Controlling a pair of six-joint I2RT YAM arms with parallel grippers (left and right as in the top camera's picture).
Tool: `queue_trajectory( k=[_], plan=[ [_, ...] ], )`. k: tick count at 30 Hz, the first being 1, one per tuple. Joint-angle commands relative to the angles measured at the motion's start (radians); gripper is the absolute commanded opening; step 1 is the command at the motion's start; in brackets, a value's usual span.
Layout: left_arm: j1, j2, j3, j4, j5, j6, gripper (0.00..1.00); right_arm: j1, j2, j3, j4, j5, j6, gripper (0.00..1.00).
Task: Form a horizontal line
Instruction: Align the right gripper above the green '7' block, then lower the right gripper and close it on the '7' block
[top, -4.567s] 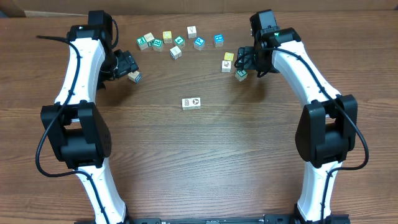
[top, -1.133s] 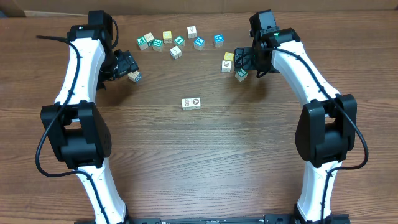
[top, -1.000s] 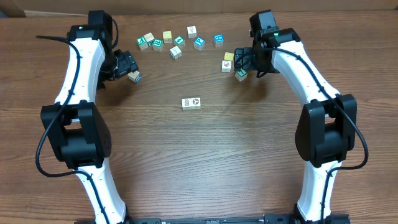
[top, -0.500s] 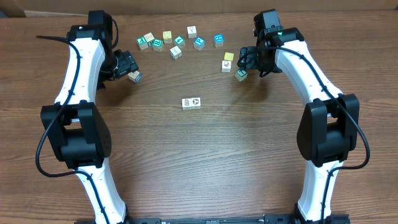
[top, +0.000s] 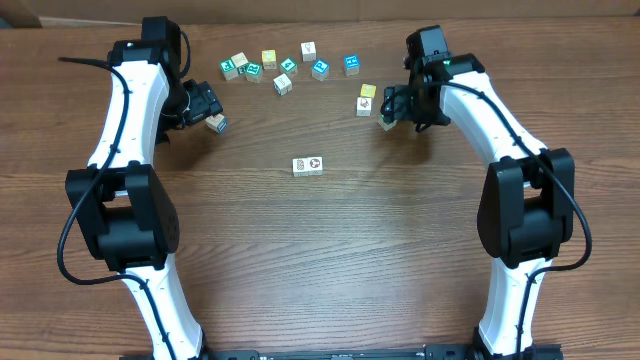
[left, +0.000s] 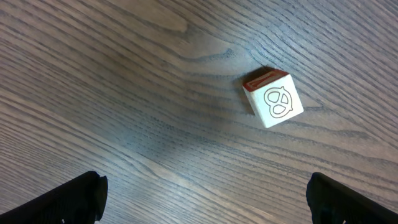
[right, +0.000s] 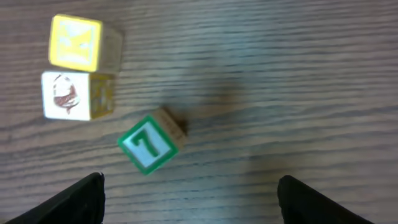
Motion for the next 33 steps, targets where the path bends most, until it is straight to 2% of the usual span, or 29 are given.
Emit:
queue_trajectory(
  k=[1, 7, 17, 19, 22, 23, 33],
  plan=[
    [-0.005, 0.01, 0.015, 0.001, -0.005, 0.009, 1.0, -0.001, 0.002, -0.009, 0.024, -0.079, -0.098, 0.84],
    [-0.005, 0.01, 0.015, 0.001, -0.005, 0.009, 1.0, -0.001, 0.004, -0.009, 0.062, -0.079, -0.113, 0.84],
    [-0.005, 0.01, 0.015, 0.001, -0.005, 0.009, 1.0, -0.001, 0.073, -0.009, 0.097, -0.08, -0.309, 0.8],
    [-0.005, 0.01, 0.015, 0.001, -0.005, 0.009, 1.0, -0.001, 0.075, -0.009, 0.101, -0.08, -0.326, 0.76],
    [-0.005, 0.01, 0.015, 0.001, -0.005, 0.009, 1.0, -0.001, 0.075, -0.009, 0.109, -0.08, -0.328, 0.52],
    [-0.005, 0.01, 0.015, 0.001, -0.005, 0.009, 1.0, -0.001, 0.075, -0.009, 0.109, -0.08, -0.328, 0.48],
    [-0.005, 0.01, 0.015, 0.001, -0.005, 0.009, 1.0, -0.001, 0.087, -0.009, 0.124, -0.08, -0.328, 0.48]
  ],
)
